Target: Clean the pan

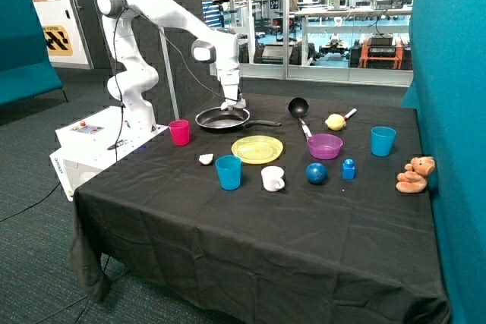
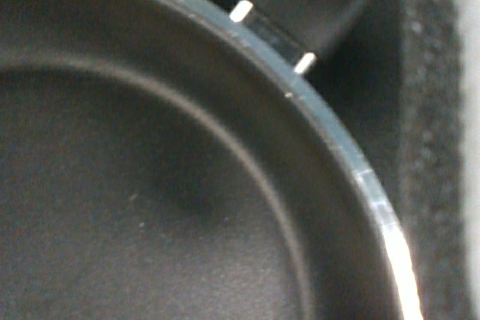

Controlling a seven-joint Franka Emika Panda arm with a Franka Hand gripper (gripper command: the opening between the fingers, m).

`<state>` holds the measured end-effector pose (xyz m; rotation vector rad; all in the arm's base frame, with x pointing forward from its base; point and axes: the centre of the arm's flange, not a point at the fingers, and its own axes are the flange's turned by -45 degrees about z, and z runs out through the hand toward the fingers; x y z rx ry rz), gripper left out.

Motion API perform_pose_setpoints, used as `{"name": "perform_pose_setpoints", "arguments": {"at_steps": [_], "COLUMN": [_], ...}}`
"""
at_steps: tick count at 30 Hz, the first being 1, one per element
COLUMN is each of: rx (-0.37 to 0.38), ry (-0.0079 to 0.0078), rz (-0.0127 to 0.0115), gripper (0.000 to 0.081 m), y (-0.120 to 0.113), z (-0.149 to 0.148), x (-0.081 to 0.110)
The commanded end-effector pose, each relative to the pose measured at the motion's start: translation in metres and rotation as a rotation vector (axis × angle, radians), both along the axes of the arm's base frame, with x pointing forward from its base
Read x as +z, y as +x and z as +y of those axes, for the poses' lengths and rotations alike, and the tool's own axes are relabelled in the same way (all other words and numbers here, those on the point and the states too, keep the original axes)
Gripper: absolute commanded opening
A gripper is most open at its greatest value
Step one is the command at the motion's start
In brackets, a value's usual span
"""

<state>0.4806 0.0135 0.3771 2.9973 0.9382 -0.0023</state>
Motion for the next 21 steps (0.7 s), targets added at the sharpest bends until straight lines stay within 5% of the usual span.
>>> {"name": "perform_pose_setpoints", "arguments": {"at_steps": [1,21], "rx": [0.059,0.163], "ry": [0.0013,0.0014], "rz": [-0.0011,-0.0010], "gripper": [0.0000,0.0000], "y": [-0.015,-0.051], "z": [0.017,0.032], "x": [-0.005,-0.016]}}
